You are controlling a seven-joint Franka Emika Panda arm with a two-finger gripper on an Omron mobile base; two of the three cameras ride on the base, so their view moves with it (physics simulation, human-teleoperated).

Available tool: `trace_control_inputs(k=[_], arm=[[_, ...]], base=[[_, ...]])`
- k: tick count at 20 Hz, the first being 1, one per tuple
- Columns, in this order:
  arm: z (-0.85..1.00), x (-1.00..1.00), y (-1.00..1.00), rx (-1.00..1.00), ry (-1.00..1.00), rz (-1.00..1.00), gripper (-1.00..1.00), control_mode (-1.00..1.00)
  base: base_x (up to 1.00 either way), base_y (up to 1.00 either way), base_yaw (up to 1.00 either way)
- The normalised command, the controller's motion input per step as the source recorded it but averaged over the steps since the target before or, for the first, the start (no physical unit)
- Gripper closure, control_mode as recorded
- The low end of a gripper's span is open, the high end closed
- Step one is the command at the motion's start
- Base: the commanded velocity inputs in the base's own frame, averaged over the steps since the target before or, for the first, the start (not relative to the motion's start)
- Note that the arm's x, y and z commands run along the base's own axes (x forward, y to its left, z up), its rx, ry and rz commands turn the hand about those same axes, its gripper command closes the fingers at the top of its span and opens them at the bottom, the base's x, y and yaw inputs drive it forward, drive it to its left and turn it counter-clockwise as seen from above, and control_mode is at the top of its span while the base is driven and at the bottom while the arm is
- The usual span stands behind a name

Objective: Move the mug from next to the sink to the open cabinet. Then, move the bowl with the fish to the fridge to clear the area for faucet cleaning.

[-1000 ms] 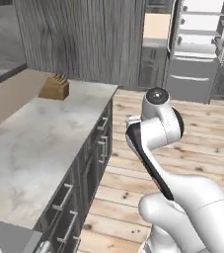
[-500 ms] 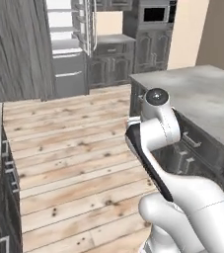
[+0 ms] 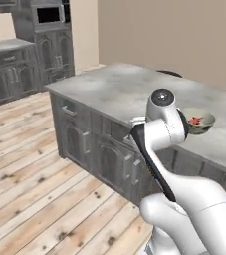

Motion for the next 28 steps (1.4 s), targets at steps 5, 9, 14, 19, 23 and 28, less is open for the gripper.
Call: trace_control_inputs(k=[5, 9, 14, 19, 23, 28], arm=[[0.0, 0.0, 0.0, 0.0, 0.0, 0.0, -1.0, 1.0], [0.0, 0.0, 0.0, 0.0, 0.0, 0.0, -1.0, 1.0], [0.0, 0.0, 0.0, 0.0, 0.0, 0.0, -1.0, 1.0], [0.0, 0.0, 0.0, 0.0, 0.0, 0.0, -1.0, 1.0], [0.0, 0.0, 0.0, 0.0, 0.0, 0.0, -1.0, 1.0], [0.0, 0.0, 0.0, 0.0, 0.0, 0.0, -1.0, 1.0]], base=[[0.61, -0.34, -0.68], [0.23, -0.41, -0.72], [0.33, -0.26, -0.62], [0.75, 0.01, -0.35], [0.74, 0.41, -0.3], [0.04, 0.97, -0.17]])
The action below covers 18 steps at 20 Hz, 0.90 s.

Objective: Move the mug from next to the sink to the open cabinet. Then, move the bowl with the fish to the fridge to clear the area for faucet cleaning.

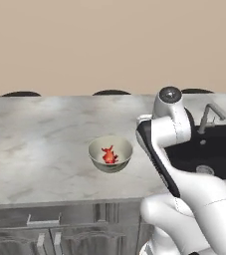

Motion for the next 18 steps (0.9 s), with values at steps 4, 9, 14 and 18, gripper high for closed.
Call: trace_control_inputs(k=[4, 9, 14, 18], arm=[[0.0, 0.0, 0.0, 0.0, 0.0, 0.0, -1.0, 1.0], [0.0, 0.0, 0.0, 0.0, 0.0, 0.0, -1.0, 1.0], [-0.11, 0.13, -0.1, 0.07, 0.13, -0.04, -1.0, -1.0], [-0.39, 0.57, -0.08, 0.38, 0.55, -0.01, -1.0, -1.0]], base=[[-0.05, 0.94, -0.37], [0.59, 0.2, -0.43], [0.32, 0.02, -0.15], [0.0, 0.0, 0.0]])
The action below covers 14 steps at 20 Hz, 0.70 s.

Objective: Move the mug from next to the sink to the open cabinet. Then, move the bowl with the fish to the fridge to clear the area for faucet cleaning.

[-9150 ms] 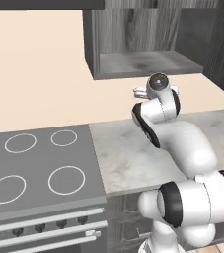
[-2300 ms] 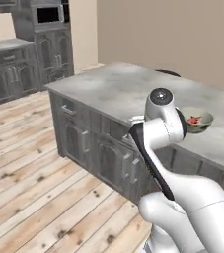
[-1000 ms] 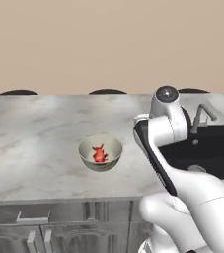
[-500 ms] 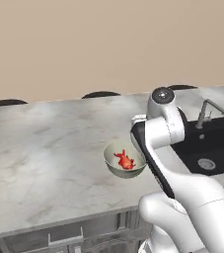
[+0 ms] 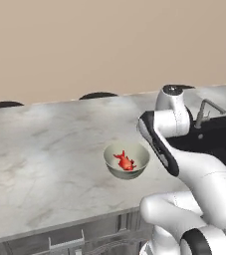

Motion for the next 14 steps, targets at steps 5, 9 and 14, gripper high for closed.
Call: trace_control_inputs(k=[5, 9, 14], arm=[[-0.4, 0.44, -0.13, 0.39, 0.46, 0.08, -1.0, -1.0], [-0.34, 0.11, -0.01, 0.09, 0.12, 0.08, -1.0, -1.0], [-0.68, 0.08, 0.04, 0.03, 0.08, 0.02, -1.0, -1.0]], base=[[0.0, 0.0, 0.0], [0.0, 0.0, 0.0], [0.0, 0.0, 0.0]])
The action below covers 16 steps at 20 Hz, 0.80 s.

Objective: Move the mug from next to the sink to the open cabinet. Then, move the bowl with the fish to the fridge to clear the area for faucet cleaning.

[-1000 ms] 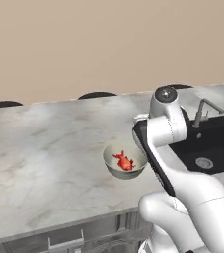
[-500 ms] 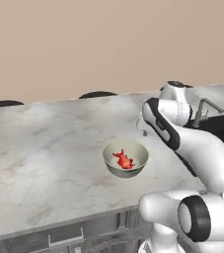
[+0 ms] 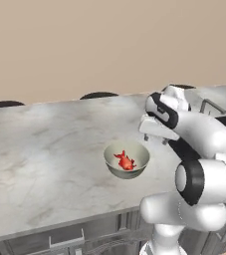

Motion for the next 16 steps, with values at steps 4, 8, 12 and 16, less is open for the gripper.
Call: trace_control_inputs(k=[4, 8, 12, 16], arm=[[-0.59, 0.25, 0.2, 0.0, 0.05, 0.0, -1.0, -1.0], [-0.53, 0.27, 0.39, 0.0, 0.02, 0.0, -1.0, -1.0], [-0.42, 0.19, 0.12, 0.0, 0.0, 0.0, -1.0, -1.0], [-0.51, 0.07, 0.01, 0.0, 0.0, 0.0, -1.0, -1.0]], base=[[0.0, 0.0, 0.0], [0.0, 0.0, 0.0], [0.0, 0.0, 0.0], [0.0, 0.0, 0.0]])
